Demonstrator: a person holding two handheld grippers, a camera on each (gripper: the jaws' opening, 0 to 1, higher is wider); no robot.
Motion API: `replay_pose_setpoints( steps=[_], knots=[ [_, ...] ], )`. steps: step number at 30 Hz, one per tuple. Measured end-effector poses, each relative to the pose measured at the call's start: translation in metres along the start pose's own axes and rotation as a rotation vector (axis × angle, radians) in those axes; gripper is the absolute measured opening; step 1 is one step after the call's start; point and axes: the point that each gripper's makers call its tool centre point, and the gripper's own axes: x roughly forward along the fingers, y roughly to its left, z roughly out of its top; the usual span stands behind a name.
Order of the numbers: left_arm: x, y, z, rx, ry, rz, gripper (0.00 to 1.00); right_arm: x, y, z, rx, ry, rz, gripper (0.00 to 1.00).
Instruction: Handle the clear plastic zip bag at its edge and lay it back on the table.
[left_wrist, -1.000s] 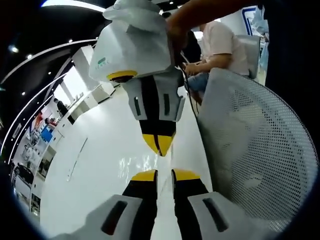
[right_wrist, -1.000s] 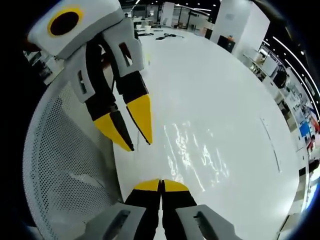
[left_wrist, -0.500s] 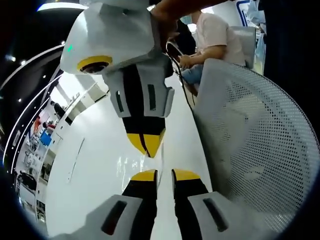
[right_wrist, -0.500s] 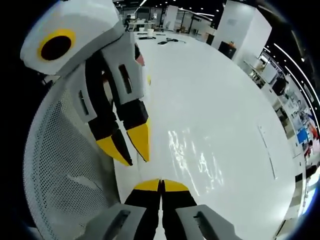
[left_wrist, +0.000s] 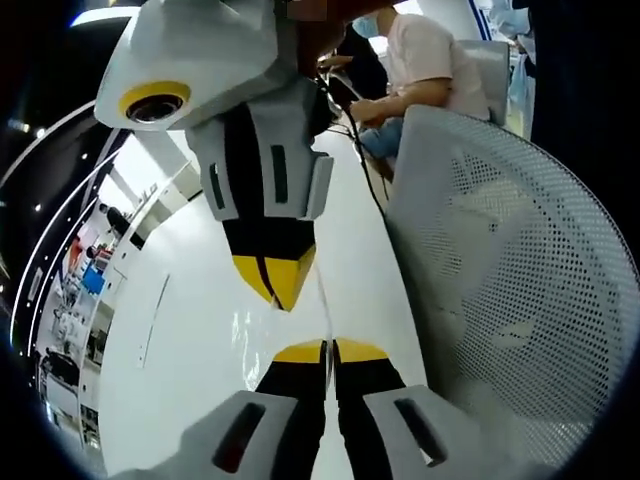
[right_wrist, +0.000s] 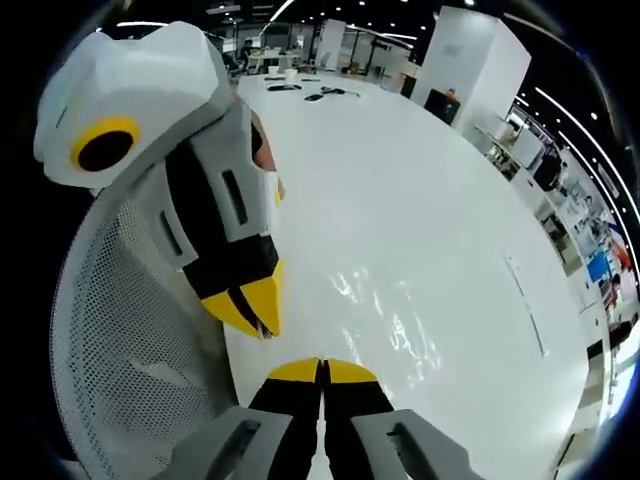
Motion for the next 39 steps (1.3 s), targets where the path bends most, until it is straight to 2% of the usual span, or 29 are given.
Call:
replay_pose_setpoints(
  steps=[9, 17, 25, 39],
  knots=[
    [-0.001, -0.001, -0.002, -0.006, 0.016, 0.000, 0.00, -0.006, -0.005, 0.007, -0.016, -0.019, -0.045, 0.00],
    [-0.004, 0.001, -0.003, -0.014, 0.031, 0.010, 0.00, -0.016, -0.019, 0.022, -0.021, -0.102, -0.138, 0.00],
    [-0.007, 0.004, -0.001, -0.019, 0.038, 0.006, 0.00, -0.024, -0.026, 0.032, -0.063, -0.163, -0.220, 0.00],
    [-0.006, 0.016, 0.002, -0.050, 0.035, 0.016, 0.00, -0.042, -0.042, 0.047, -0.072, -0.241, -0.315, 0.00]
  ],
)
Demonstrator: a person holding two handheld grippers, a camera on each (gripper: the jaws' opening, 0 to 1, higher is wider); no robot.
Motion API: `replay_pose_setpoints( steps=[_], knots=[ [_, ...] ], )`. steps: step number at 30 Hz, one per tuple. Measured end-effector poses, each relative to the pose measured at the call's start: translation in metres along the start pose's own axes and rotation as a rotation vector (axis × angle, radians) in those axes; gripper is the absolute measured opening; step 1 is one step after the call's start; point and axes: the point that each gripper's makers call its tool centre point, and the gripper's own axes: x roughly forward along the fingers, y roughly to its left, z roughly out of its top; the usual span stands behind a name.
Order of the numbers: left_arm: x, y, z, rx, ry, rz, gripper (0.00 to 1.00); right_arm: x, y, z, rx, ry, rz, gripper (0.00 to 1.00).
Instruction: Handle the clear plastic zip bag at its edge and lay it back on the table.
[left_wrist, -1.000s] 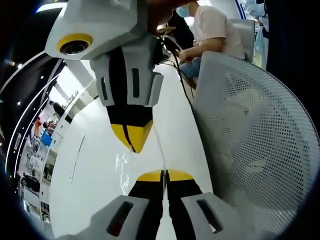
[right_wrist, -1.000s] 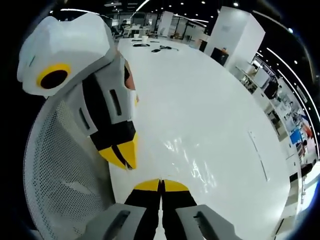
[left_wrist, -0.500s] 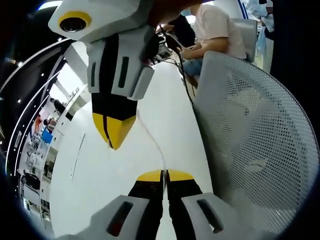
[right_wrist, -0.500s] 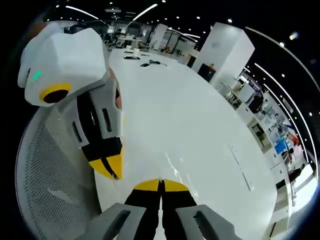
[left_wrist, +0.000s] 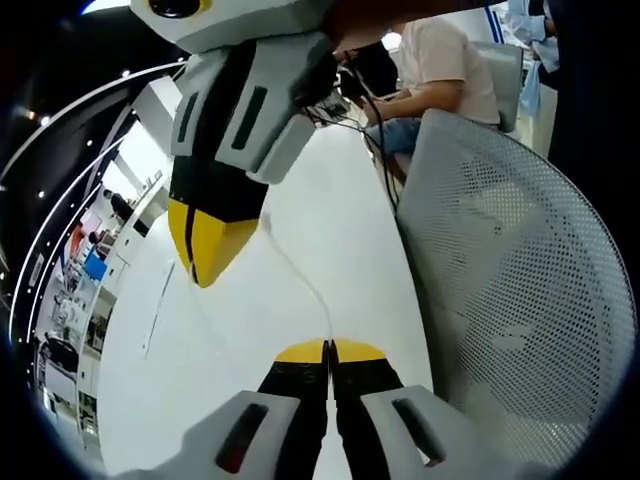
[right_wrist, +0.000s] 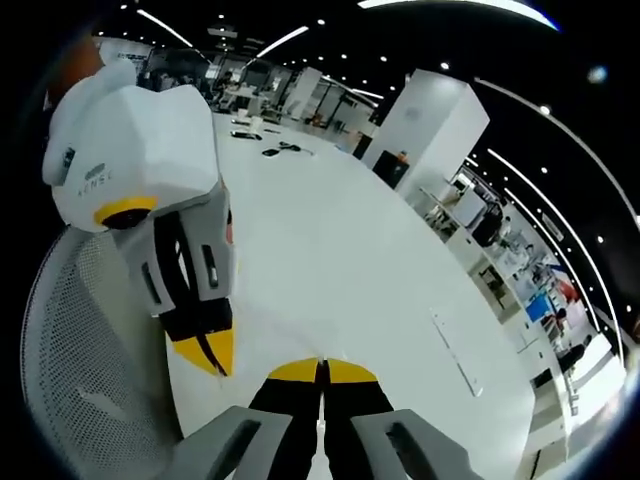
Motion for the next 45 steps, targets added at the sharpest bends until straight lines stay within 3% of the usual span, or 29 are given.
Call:
replay_pose_setpoints(
  steps=[12, 20, 29, 45],
  knots=[
    [0.007, 0.002, -0.007, -0.054, 0.021, 0.000, 0.00, -0.004, -0.010, 0.000, 0.032, -0.025, -0.048, 0.00],
    [0.009, 0.011, -0.017, -0.044, 0.055, 0.046, 0.00, 0.002, -0.002, -0.006, 0.027, -0.021, -0.040, 0.00],
    [0.012, 0.010, -0.025, -0.069, 0.079, 0.045, 0.02, 0.010, 0.005, -0.011, 0.016, -0.007, -0.030, 0.00],
    [0.010, 0.016, -0.025, -0.146, 0.047, 0.067, 0.11, 0.025, 0.012, -0.031, 0.012, 0.043, -0.017, 0.00]
  ],
)
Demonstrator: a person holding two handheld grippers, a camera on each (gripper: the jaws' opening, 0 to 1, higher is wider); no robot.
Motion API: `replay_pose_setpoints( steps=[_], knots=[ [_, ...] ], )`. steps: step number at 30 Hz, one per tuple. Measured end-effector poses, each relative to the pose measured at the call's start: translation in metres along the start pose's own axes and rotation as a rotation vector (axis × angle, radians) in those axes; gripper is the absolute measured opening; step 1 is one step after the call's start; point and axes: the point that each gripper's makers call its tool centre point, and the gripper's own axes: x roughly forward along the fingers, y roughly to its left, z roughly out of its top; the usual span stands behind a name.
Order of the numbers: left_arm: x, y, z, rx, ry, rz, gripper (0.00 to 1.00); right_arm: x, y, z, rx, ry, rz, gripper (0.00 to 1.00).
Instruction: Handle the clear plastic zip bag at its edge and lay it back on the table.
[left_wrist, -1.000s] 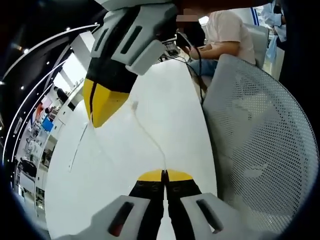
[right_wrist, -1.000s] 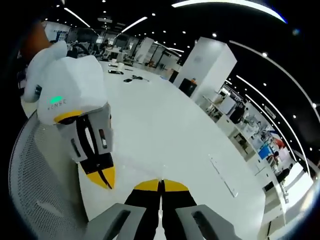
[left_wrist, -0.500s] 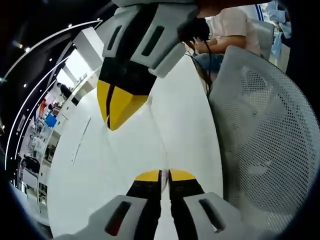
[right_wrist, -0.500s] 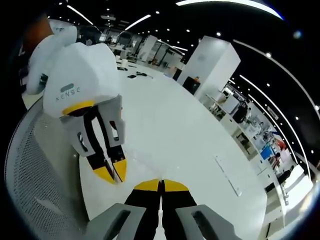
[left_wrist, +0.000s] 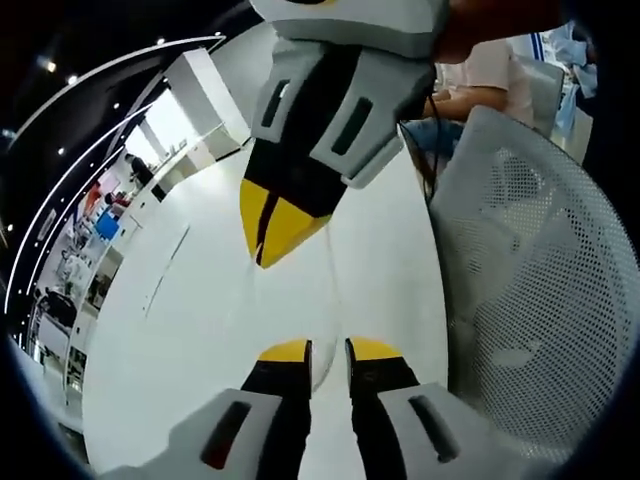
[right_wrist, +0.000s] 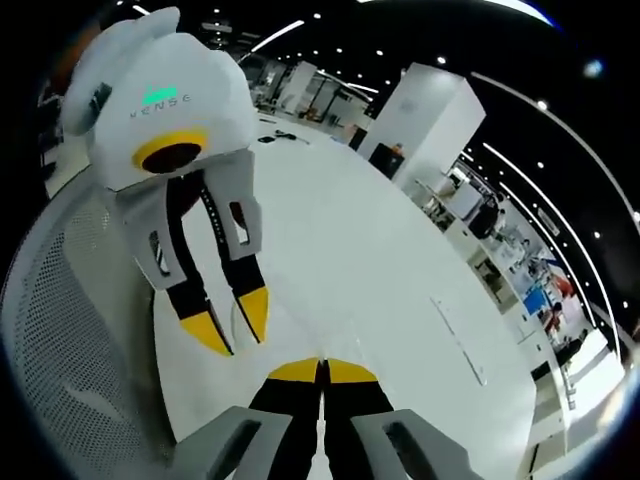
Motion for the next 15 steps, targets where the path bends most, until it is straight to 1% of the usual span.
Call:
replay_pose_setpoints(
  steps=[3, 10, 12, 15],
  knots=[
    [-0.001, 0.001, 0.000, -0.003, -0.003, 0.003, 0.13, 0.004, 0.001, -0.002, -0.005, 0.006, 0.003, 0.00],
    [-0.004, 0.003, 0.002, -0.034, -0.034, 0.008, 0.23, 0.012, 0.000, -0.006, -0.029, 0.023, -0.001, 0.00],
    [-0.005, 0.006, 0.001, -0.047, -0.045, 0.019, 0.24, 0.016, 0.001, -0.008, -0.033, 0.033, 0.005, 0.00],
    [-0.008, 0.006, 0.002, -0.058, -0.059, 0.017, 0.25, 0.019, 0.001, -0.013, -0.042, 0.047, 0.009, 0.00]
  ],
)
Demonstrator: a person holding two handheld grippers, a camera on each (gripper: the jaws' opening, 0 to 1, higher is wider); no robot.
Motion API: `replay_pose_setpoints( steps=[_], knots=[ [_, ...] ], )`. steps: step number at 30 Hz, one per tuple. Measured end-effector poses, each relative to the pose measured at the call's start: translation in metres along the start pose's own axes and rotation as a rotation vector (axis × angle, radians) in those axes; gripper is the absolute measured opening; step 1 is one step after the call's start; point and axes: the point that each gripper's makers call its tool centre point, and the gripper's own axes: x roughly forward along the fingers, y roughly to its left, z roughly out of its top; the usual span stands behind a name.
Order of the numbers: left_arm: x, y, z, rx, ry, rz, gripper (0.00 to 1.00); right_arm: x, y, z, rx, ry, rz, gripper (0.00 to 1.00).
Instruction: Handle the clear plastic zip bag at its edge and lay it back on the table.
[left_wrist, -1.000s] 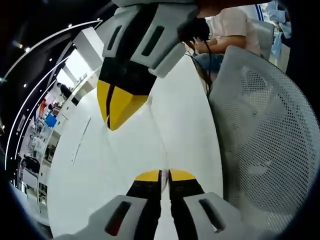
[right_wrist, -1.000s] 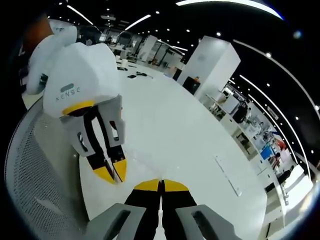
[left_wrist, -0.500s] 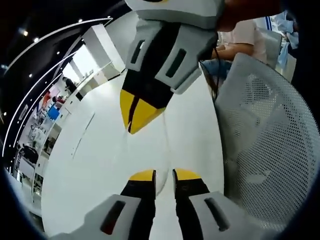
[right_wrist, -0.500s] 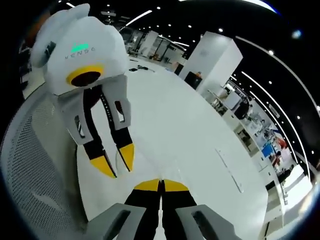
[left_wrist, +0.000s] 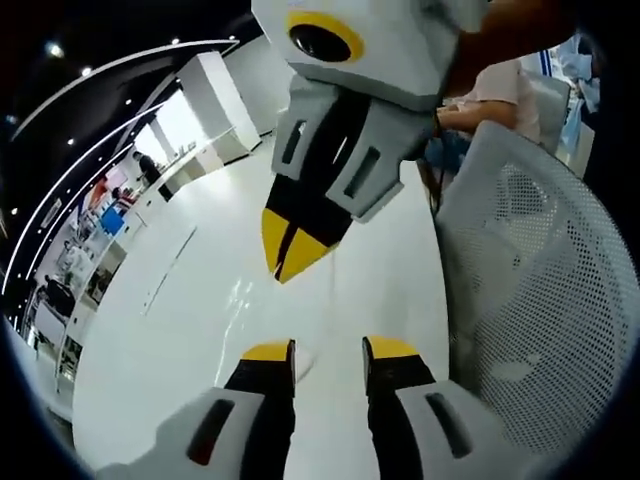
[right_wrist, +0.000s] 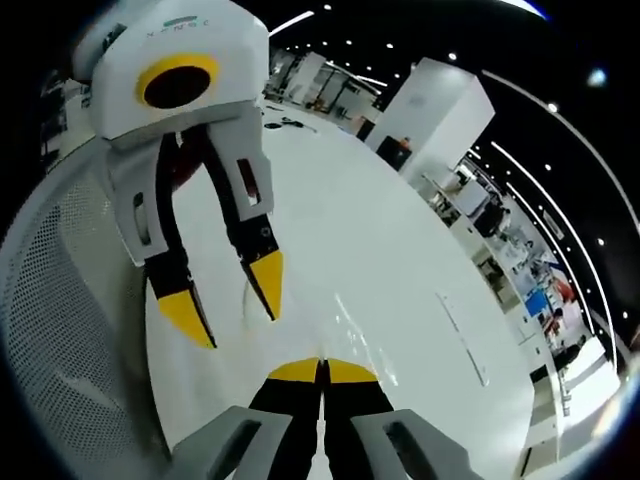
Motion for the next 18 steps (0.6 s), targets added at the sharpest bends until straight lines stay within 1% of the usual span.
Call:
replay_pose_setpoints(
  steps=[3, 6, 8, 18],
  knots=[
    [-0.002, 0.001, 0.000, -0.009, -0.015, 0.004, 0.26, 0.002, -0.001, -0.003, -0.003, 0.013, -0.002, 0.00],
    [-0.004, 0.001, 0.004, -0.074, -0.059, -0.002, 0.30, 0.002, -0.001, -0.006, 0.000, 0.022, -0.003, 0.00],
    [-0.007, 0.003, 0.004, -0.111, -0.066, 0.003, 0.33, 0.006, -0.002, -0.011, -0.001, 0.034, 0.003, 0.00],
    [-0.016, 0.008, -0.006, -0.144, -0.078, 0.030, 0.34, 0.017, -0.010, -0.019, -0.008, 0.055, -0.010, 0.00]
  ],
)
